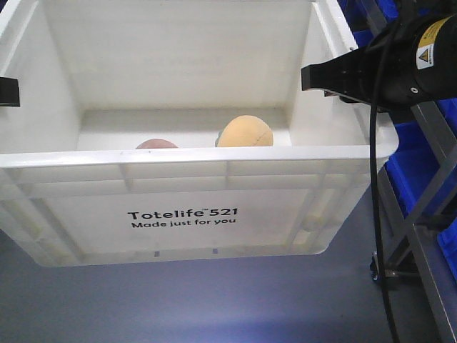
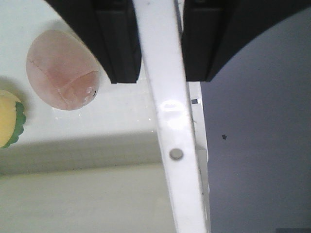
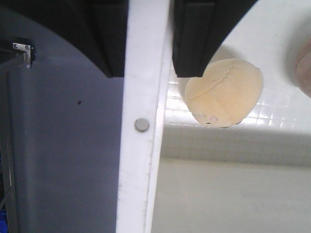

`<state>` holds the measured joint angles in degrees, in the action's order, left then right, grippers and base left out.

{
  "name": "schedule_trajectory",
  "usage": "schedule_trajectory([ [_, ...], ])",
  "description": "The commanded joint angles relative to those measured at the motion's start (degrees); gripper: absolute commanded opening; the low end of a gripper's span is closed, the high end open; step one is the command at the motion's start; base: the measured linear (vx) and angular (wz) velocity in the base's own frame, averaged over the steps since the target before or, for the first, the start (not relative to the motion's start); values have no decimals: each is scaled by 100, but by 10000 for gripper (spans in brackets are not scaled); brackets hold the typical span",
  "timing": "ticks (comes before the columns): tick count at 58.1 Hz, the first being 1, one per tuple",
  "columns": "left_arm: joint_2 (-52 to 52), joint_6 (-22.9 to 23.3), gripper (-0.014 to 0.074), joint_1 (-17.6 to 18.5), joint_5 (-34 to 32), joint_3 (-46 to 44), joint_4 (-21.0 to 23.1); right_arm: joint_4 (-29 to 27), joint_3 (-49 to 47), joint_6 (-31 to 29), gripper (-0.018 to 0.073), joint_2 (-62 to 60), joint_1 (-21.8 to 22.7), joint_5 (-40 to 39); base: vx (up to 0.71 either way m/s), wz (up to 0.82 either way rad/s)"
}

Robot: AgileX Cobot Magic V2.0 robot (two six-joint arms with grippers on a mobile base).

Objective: Place moving items into box and shelve
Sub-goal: 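Hold the tote by its rims while the base turns along the shelving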

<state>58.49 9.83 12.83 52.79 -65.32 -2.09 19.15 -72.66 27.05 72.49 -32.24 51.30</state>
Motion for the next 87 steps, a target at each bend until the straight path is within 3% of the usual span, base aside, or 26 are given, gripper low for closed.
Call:
schedule_trajectory([
  [1, -183, -156, 140, 55, -841, -237, -111, 459, -241, -59, 113, -193, 14, -692, 36, -2],
  [87, -183, -156, 140, 55, -841, -237, -111, 459, -241, -59, 113, -193, 14, -692, 35, -2],
])
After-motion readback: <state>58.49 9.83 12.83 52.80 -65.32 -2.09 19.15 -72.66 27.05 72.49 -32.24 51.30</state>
